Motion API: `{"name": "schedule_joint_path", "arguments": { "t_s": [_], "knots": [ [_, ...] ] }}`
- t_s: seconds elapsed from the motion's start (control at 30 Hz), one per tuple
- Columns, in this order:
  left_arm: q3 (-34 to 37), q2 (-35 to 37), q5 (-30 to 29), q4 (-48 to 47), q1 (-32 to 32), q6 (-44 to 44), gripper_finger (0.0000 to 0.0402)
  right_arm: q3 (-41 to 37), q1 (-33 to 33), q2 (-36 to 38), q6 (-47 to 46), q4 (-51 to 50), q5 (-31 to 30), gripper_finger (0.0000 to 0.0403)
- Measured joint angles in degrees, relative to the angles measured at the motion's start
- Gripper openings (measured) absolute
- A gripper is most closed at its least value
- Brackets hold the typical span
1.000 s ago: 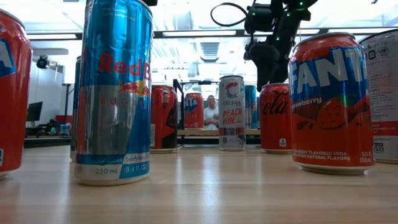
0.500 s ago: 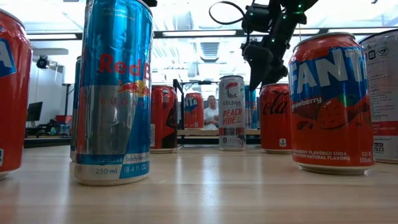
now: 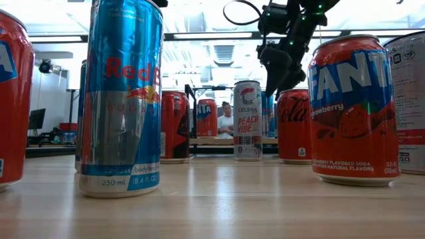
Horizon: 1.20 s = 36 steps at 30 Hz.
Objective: Place canned beverage on shelf
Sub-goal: Put the blue soda can on the shelf
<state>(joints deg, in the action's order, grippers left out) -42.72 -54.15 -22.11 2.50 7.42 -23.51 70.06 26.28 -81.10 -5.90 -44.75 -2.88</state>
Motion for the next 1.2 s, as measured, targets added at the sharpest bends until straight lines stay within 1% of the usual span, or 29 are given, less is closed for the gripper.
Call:
{"name": "schedule_joint_path", "arguments": {
  "t_s": [0.4, 0.63, 1.2],
  "knots": [
    [0.00, -0.24, 0.00, 1.22, -0.02, -1.33, 0.0000, 0.00, 0.00, 0.00, -0.04, 0.34, -0.08, 0.0329],
    [0.00, -0.26, 0.00, -0.01, -0.02, -1.33, 0.0000, 0.00, -0.02, 0.00, -2.92, 0.74, -0.08, 0.0329],
    [0.00, -0.28, -0.01, -0.02, 0.01, -1.33, 0.0000, -0.01, -0.52, 0.00, 1.31, 3.12, -0.16, 0.0324]
  ]
}}
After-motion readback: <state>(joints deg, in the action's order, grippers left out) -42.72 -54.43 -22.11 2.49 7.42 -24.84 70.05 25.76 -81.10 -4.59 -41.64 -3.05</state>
